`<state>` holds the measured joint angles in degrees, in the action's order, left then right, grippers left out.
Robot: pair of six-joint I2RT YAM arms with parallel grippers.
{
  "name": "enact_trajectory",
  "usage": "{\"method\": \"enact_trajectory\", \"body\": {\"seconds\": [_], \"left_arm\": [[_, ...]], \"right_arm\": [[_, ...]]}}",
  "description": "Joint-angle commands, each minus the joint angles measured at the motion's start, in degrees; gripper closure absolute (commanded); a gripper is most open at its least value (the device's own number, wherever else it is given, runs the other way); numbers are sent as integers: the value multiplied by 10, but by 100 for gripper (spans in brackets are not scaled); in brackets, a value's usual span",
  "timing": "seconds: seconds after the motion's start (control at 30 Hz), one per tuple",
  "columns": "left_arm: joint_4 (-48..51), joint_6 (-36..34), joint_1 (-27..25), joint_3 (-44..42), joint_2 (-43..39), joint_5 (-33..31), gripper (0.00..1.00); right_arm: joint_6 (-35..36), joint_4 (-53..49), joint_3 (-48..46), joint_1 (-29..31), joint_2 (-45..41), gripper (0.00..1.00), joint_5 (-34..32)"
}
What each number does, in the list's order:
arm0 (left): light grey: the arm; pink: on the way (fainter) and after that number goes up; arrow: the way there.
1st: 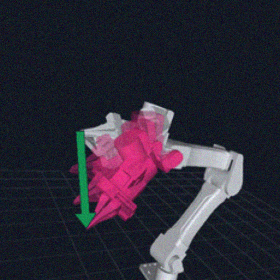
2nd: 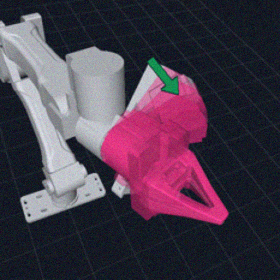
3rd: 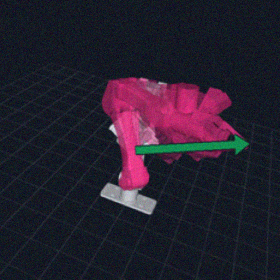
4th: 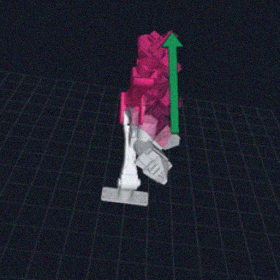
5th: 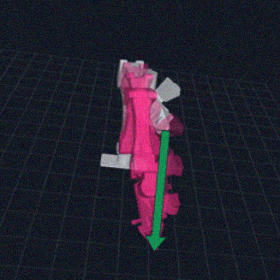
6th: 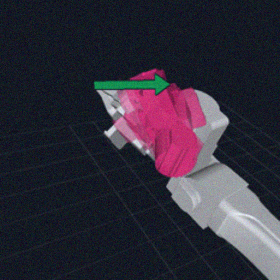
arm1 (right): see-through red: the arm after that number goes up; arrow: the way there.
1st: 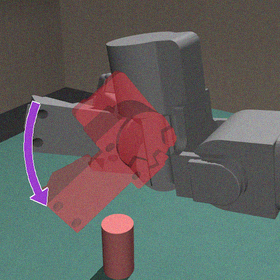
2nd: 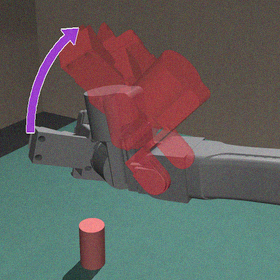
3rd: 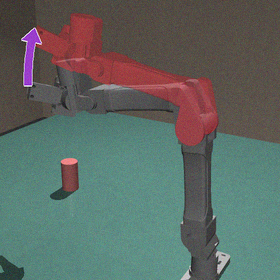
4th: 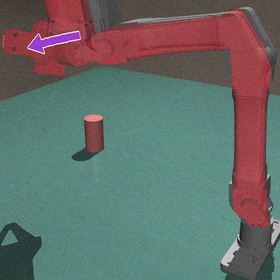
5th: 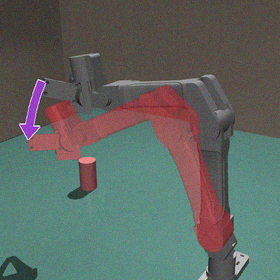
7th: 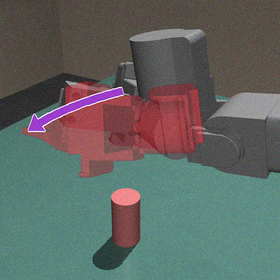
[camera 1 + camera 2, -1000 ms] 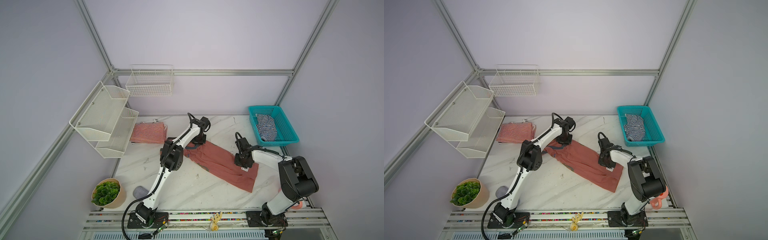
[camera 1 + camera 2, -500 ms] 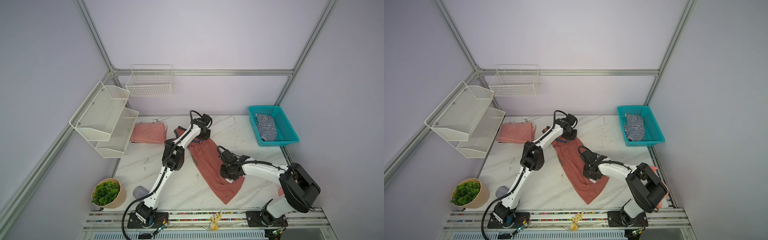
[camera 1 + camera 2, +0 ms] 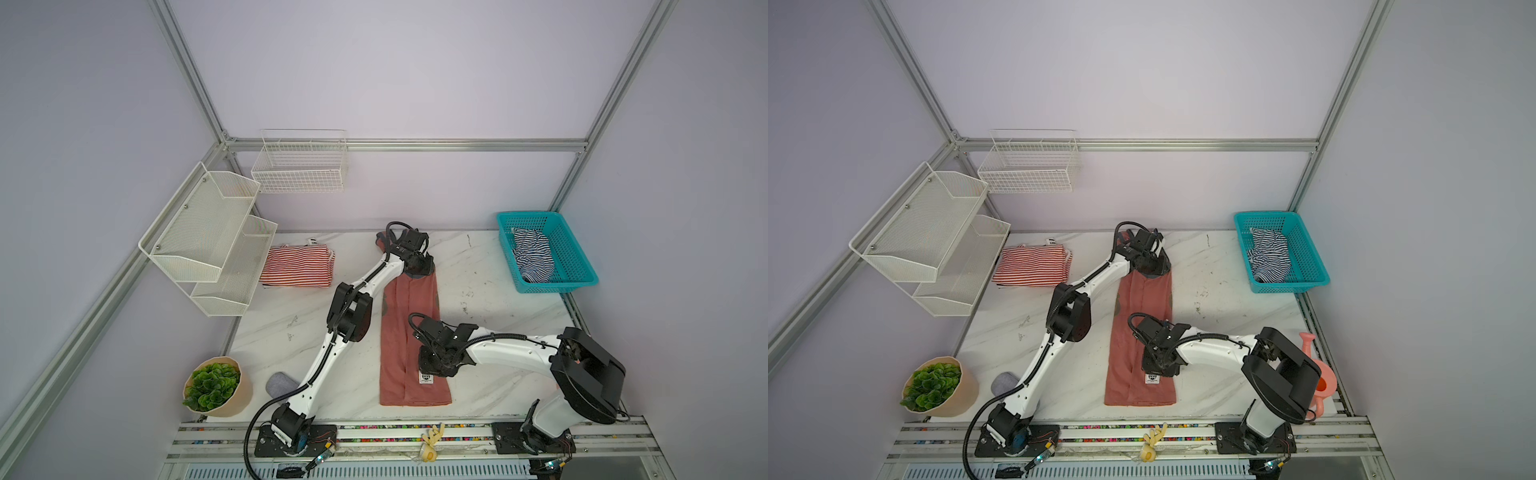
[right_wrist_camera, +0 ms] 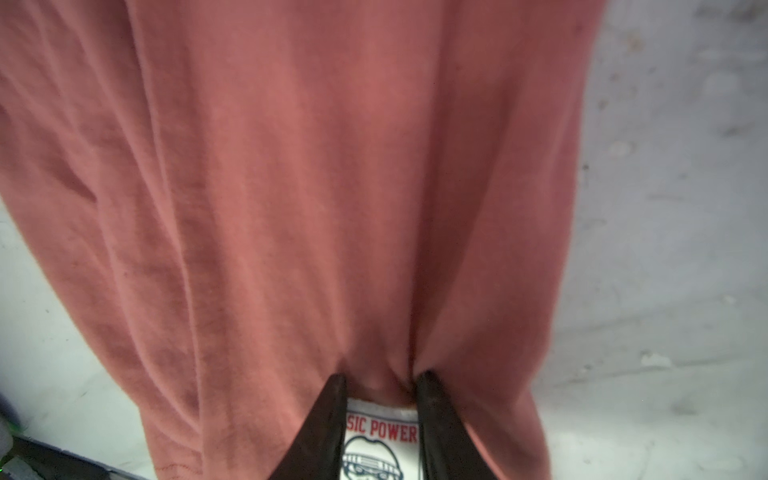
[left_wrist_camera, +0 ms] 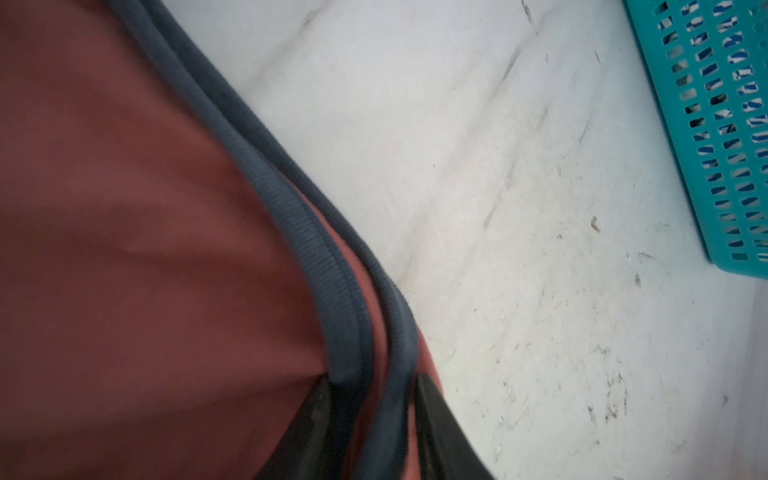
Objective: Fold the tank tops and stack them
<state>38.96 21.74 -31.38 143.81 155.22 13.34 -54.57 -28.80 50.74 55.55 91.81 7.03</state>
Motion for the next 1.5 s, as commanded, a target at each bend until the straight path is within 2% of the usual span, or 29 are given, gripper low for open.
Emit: {"method": "enact_trajectory", "body": {"seconds": [0.0, 0.07, 0.27, 0.43, 0.53, 0.77, 0.9, 1.03, 1.27, 1.47], "left_arm": [[-5, -16, -2, -46, -78, -29, 57], [-5, -15, -2, -46, -106, -52, 50], [-7, -14, -2, -66, -206, -101, 43], [54, -6, -2, -191, -336, -218, 41], [90, 25, -2, -336, -446, -246, 41], [132, 118, -17, -693, -669, -156, 45], [158, 163, -59, -814, -737, -114, 45], [161, 201, -105, -866, -775, -66, 42], [159, 246, -175, -917, -749, -24, 39], [120, 279, -198, -959, -747, 6, 39]], "right_arm": [[-2, -96, 19, 11, 22, 66, 4], [-7, -108, 51, 11, 15, 64, -18], [-1, -120, 123, 10, -18, 59, -57], [-10, -135, 103, 10, -76, 55, -69], [-21, -143, 64, 7, -119, 50, -68], [-13, -143, -22, 6, -155, 47, -30], [-14, -141, -55, 6, -169, 46, -19], [-26, -102, -90, 6, -179, 45, 12], [-46, -74, -122, 19, -200, 45, 40], [-66, -45, -149, 44, -196, 46, 64]]}}
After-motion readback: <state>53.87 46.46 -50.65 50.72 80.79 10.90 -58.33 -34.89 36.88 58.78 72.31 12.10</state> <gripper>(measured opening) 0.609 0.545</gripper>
